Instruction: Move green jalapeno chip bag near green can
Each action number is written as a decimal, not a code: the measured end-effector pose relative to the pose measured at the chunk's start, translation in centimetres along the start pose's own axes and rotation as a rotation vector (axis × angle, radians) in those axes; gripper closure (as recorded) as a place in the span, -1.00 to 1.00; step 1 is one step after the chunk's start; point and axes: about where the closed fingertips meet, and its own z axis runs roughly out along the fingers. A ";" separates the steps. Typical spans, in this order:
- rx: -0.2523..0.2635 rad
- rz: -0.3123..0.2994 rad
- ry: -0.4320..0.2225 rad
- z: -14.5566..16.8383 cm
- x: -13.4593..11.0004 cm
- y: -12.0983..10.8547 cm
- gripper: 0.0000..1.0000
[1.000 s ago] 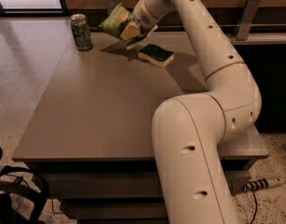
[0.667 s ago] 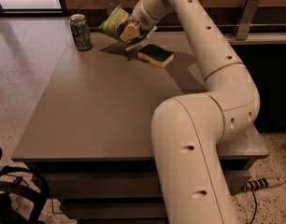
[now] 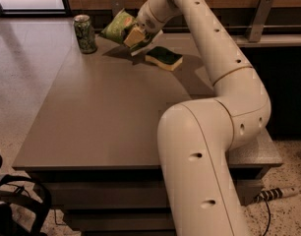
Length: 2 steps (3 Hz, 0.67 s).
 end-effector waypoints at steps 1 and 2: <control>-0.006 0.001 0.001 0.5 0.1 0.2 -0.74; -0.012 0.001 0.002 0.9 0.1 0.3 -1.00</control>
Offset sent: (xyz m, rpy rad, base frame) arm 0.0004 0.0029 -0.0038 -0.0008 0.0049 0.0033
